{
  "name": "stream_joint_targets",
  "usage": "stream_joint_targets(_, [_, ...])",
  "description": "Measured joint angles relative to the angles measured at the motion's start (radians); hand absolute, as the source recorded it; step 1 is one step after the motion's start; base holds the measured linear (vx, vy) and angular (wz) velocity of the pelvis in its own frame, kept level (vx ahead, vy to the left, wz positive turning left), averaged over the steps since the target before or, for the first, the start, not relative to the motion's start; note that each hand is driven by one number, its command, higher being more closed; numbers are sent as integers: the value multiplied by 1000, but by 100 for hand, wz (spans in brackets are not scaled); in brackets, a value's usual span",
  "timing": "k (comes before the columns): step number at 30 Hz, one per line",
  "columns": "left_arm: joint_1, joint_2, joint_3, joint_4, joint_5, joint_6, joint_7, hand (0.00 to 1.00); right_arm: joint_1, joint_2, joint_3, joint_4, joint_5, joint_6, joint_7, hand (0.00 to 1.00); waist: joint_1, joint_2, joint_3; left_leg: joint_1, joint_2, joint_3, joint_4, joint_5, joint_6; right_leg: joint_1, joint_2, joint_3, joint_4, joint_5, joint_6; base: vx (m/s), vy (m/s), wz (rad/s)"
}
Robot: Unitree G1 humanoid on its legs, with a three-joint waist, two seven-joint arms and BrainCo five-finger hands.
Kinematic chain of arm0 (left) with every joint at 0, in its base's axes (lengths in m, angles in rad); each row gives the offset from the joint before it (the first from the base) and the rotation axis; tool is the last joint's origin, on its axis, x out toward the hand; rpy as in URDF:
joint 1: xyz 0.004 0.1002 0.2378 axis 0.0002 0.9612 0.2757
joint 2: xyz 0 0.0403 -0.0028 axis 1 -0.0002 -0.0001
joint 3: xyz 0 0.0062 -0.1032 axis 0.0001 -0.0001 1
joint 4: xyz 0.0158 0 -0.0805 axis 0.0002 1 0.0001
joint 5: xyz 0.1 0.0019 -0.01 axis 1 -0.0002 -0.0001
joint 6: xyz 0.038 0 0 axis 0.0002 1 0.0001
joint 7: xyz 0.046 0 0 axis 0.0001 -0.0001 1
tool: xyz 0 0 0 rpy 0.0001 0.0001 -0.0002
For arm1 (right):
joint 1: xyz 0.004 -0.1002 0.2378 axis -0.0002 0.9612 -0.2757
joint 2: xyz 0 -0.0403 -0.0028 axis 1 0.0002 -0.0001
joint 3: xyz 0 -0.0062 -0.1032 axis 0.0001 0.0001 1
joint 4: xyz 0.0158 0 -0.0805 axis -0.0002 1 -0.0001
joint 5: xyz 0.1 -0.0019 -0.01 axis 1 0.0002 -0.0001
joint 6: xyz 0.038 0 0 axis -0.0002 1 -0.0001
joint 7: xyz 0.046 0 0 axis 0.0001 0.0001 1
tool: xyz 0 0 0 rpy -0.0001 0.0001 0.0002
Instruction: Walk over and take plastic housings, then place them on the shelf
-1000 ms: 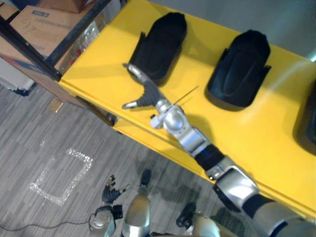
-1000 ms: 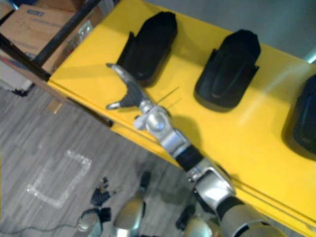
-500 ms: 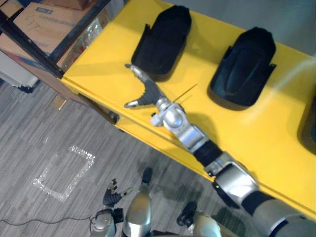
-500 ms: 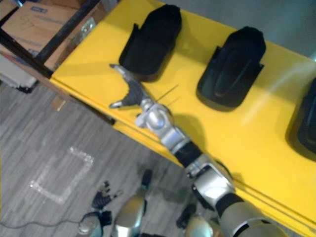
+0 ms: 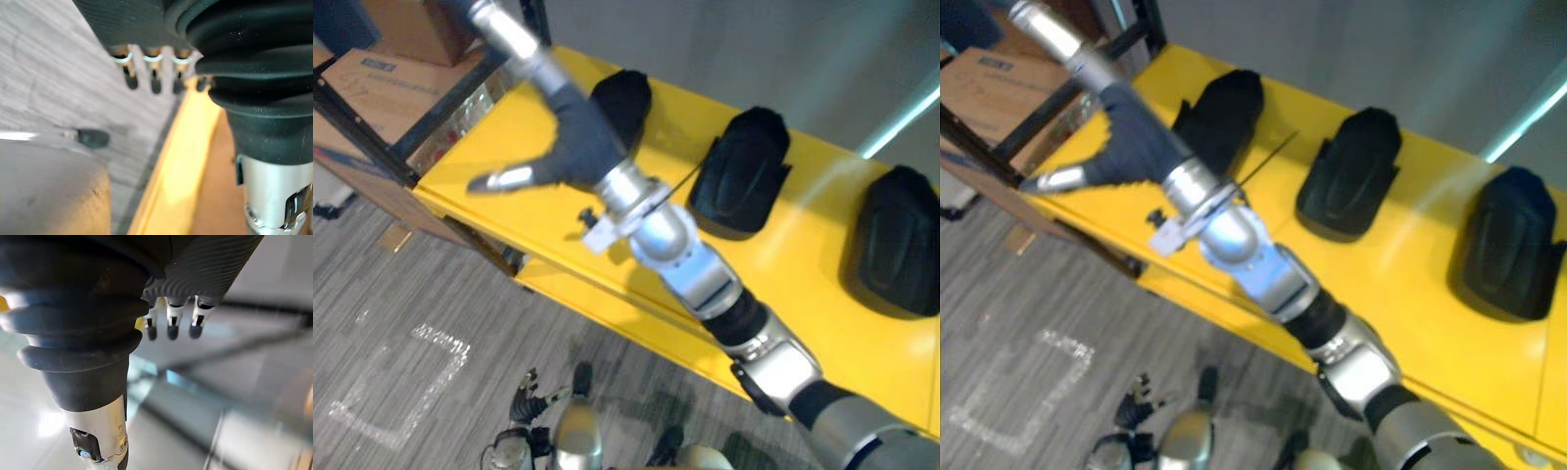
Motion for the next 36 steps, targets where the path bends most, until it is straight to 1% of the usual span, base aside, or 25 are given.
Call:
stream_joint_targets(2, [-3,-2,1,47,-1,-16,4,0,28,-47,-25,0,2,5,-5,0,-18,4,-24,12,12,35,0,-4,0,-1,10,33,-22,22,-4,-73,12,-41])
stream_joint_targets(3, [-3,-1,1,58,-1,-17,4,0,39,-61,-30,0,2,5,-3,0,-24,3,-34,13,16,43,-1,-5,0,-1,14,40,-28,29,-6,-63,-2,-43])
stream_joint_targets(4, [-5,0,4,91,-3,-17,4,0,62,-84,-40,0,3,5,6,0,-41,2,-58,14,22,54,-1,-6,0,-2,23,54,-45,42,-8,-66,-9,-32])
stream_joint_targets(5, [-12,-1,6,113,-5,-17,4,0,75,-96,-51,-1,9,5,17,0,-50,1,-69,16,26,66,-1,-6,0,-3,27,63,-53,48,-9,-65,-9,-31])
stream_joint_targets(6, [-14,-1,9,126,-9,-17,4,0,80,-106,-56,-1,10,5,26,0,-54,1,-76,19,30,77,-1,-6,0,-6,30,73,-56,53,-12,-46,-7,-42])
stream_joint_targets(9, [-23,-4,48,182,-23,-14,4,0,93,-182,-86,-4,-8,5,68,0,-76,-9,-109,31,45,122,-1,-6,-1,-16,41,119,-74,73,-15,-41,-9,-46])
stream_joint_targets(11, [-23,-9,99,216,-63,2,2,0,116,-273,-165,-9,-32,4,84,0,-97,-27,-125,47,52,155,-1,-8,-3,-16,47,155,-90,93,-17,-23,1,-42])
stream_joint_targets(12, [-23,-11,115,225,-68,11,-1,0,121,-303,-190,-13,-33,4,85,0,-104,-32,-128,51,53,163,-1,-8,-3,-17,48,164,-93,97,-15,-29,4,-43])
stream_joint_targets(14, [-16,-12,164,270,-89,47,-5,0,152,-446,-316,-58,-30,-5,80,0,-129,-47,-140,71,57,207,-2,-12,-8,-21,51,207,-106,115,-17,-27,10,-53])
stream_joint_targets(15, [-14,-13,179,281,-89,57,-7,0,162,-482,-357,-72,-18,-10,78,0,-135,-49,-141,77,58,219,-2,-14,-9,-22,52,219,-108,118,-16,-15,8,-59])
stream_joint_targets(16, [-9,-13,200,303,-89,77,-9,0,185,-554,-440,-100,8,-21,72,0,-155,-54,-147,84,59,239,-2,-17,-12,-25,53,238,-113,125,-14,-8,3,-43])
stream_joint_targets(17, [-2,-14,209,310,-88,85,-11,0,198,-591,-480,-109,20,-24,63,0,-163,-55,-154,87,60,249,-2,-18,-13,-31,54,252,-115,128,-14,-3,4,-58])
stream_joint_targets(18, [13,-19,233,324,-88,103,-14,0,228,-659,-559,-114,46,-37,46,0,-181,-56,-169,96,62,273,-2,-22,-17,-38,55,278,-120,136,-15,16,7,-61])
stream_joint_targets(19, [27,-22,245,341,-88,110,-18,0,275,-723,-636,-114,60,-38,22,0,-199,-53,-184,107,64,296,-2,-26,-20,-40,57,299,-121,138,-15,26,3,-59])
stream_joint_targets(20, [36,-24,253,347,-87,114,-20,0,303,-748,-669,-111,60,-38,9,0,-207,-51,-195,112,65,302,-2,-28,-21,-44,59,308,-120,139,-16,33,-4,-49])
stream_joint_targets(22, [62,-30,280,373,-88,115,-26,0,449,-808,-803,-84,102,-45,-37,0,-248,-39,-239,126,74,334,-3,-35,-31,-55,67,339,-120,139,-17,35,-10,-46])
stream_joint_targets(24, [65,-34,295,385,-91,115,-25,0,583,-804,-911,-15,157,-59,-80,0,-267,-36,-257,146,81,360,-3,-40,-36,-54,72,363,-119,136,-15,15,-5,-39])
stream_joint_targets(25, [65,-42,307,386,-98,115,-24,0,671,-781,-972,36,187,-64,-97,0,-285,-34,-266,151,81,367,-3,-42,-37,-56,73,369,-119,130,-21,-14,0,-26])
stream_joint_targets(27, [65,-45,306,386,-101,115,-26,0,760,-717,-1038,86,204,-67,-101,0,-299,-33,-269,155,80,378,-2,-50,-42,-55,73,382,-117,130,-20,-34,12,-18])
stream_joint_targets(28, [65,-47,305,386,-100,115,-27,0,820,-650,-1074,118,204,-67,-115,0,-314,-26,-273,158,76,382,-2,-58,-43,-55,70,386,-117,131,-19,-37,29,-18])
stream_joint_targets(29, [63,-49,305,385,-94,115,-26,0,874,-587,-1092,161,206,-67,-116,0,-317,-22,-275,165,71,389,-2,-64,-39,-54,66,390,-117,131,-18,-28,32,-17])
stream_joint_targets(30, [63,-51,305,385,-87,115,-26,0,898,-557,-1093,189,207,-65,-116,0,-317,-19,-277,168,69,396,-2,-66,-37,-54,66,393,-117,132,-17,-15,32,-17])
stream_joint_targets(32, [61,-56,300,383,-79,119,-25,0,958,-444,-1090,290,213,-55,-114,0,-317,-16,-279,168,59,405,-2,-69,-33,-59,59,407,-117,134,-14,-14,32,-12])
stream_joint_targets(34, [58,-55,297,380,-79,132,-24,0,980,-395,-1059,337,212,-54,-114,0,-316,-15,-279,168,52,407,-2,-72,-29,-61,50,411,-117,135,-12,-6,52,-4])
stream_joint_targets(36, [52,-55,295,372,-104,150,-18,0,997,-354,-992,412,193,-30,-86,0,-313,-14,-279,168,41,407,-2,-75,-24,-60,42,410,-117,134,-10,7,52,3])
